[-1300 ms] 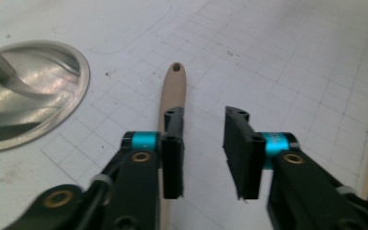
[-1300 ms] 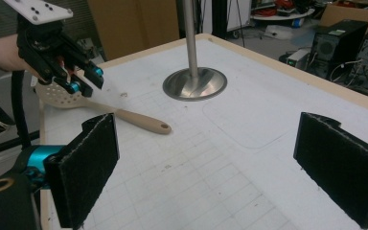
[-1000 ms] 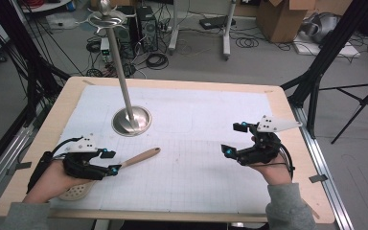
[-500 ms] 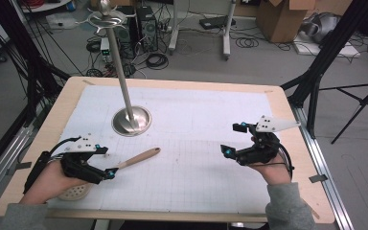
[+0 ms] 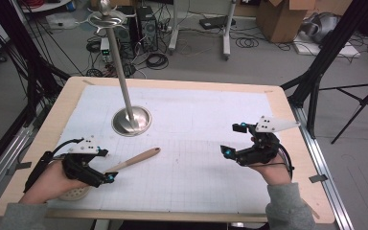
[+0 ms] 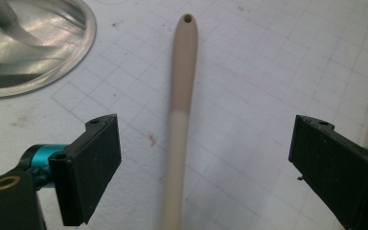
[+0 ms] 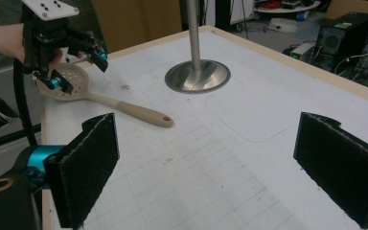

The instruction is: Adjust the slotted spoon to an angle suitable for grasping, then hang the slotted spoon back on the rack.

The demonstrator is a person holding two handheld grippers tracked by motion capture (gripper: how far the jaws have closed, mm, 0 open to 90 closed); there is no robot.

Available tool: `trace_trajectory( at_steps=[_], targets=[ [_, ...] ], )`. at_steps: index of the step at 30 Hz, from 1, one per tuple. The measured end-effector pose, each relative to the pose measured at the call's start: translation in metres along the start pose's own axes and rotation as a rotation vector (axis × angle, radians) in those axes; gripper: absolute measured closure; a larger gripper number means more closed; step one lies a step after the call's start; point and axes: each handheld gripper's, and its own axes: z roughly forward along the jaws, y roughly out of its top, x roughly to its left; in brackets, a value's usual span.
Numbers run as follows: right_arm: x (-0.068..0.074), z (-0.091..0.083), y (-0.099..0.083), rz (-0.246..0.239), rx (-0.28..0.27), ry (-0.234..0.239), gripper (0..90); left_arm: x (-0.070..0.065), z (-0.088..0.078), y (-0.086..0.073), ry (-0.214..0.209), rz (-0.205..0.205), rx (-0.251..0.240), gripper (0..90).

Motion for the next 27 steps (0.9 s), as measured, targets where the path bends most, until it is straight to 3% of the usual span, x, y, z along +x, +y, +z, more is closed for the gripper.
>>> trace_trajectory(
  at_steps=[3,6,12,18,27],
  targets=[
    [0.000,0.000,0.000,0.000,0.001,-0.001,7.2,0.001,0.002,-0.002,0.011,-0.018,0.030,14.5],
    [-0.001,0.000,0.001,-0.001,-0.009,0.000,7.3,0.002,0.003,-0.002,-0.005,-0.024,0.040,15.4],
    [0.000,0.002,0.001,-0.004,0.004,0.010,7.3,0.002,0.007,-0.003,-0.046,0.006,0.054,21.1],
    [0.001,0.001,0.001,-0.007,-0.008,0.007,7.3,0.002,0.013,-0.007,-0.045,0.028,0.073,23.1],
    [0.002,0.000,0.001,-0.005,0.002,0.005,7.3,0.007,0.015,-0.012,-0.027,0.027,0.073,25.7]
  ],
)
